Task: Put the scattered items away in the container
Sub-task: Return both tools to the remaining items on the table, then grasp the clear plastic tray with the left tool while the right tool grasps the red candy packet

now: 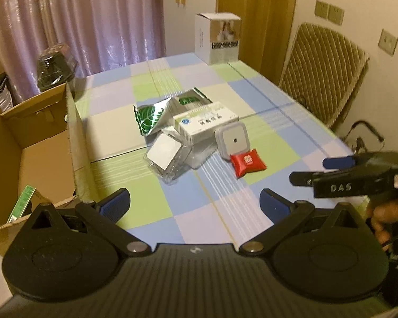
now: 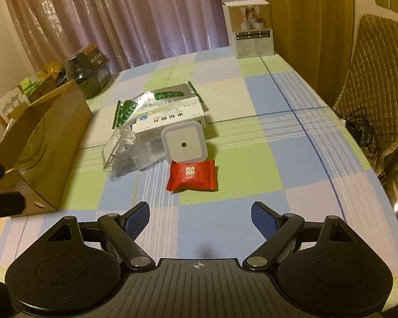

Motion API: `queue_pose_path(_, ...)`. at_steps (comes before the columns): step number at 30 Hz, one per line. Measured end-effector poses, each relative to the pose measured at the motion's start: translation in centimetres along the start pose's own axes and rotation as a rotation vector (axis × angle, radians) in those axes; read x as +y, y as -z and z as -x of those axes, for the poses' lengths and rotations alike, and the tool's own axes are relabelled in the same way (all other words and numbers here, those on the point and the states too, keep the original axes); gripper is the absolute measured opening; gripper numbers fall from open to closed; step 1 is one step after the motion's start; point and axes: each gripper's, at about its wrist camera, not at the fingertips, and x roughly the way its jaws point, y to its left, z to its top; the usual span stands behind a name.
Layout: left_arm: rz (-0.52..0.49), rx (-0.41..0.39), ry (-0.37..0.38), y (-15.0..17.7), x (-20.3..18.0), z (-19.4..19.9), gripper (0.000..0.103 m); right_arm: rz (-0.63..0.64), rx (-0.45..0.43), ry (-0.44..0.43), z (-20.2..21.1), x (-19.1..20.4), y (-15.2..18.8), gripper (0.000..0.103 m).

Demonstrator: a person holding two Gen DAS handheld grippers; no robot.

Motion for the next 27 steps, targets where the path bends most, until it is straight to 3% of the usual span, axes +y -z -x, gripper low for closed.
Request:
queue_pose_path(6, -0.050, 0.034, 0.001, -0.2, 0.5, -4.2, 0.102, 0.009, 0.027, 0.005, -2.4, -0.5, -0.3, 0.089)
queue_pose_path(13, -0.118, 0.074, -0.031, -1.3, 0.9, -8.5, 0.102, 0.041, 0.040, 0.000, -5.4, -0.5, -1.1, 0.089)
queue_pose_path(17, -0.142, 0.134, -0.077, -2.5, 1.1, -11.3, 0.102, 0.073, 0.036, 0.014, -6.9, -0.6, -1.3, 0.089)
queue_pose_path(21, -0.033, 0.162, -0.085, -3.8, 2.4, -13.6, 0.102, 0.113, 0.022, 0.028, -7.8, -0.3, -1.2, 0.089)
queue_pose_path(27, 0.285, 0.158, -0.043, -4.9, 5.1, -15.7, 0.101, 0.144, 0.009, 0.024, -9.0, 0.2, -0.6, 0.089)
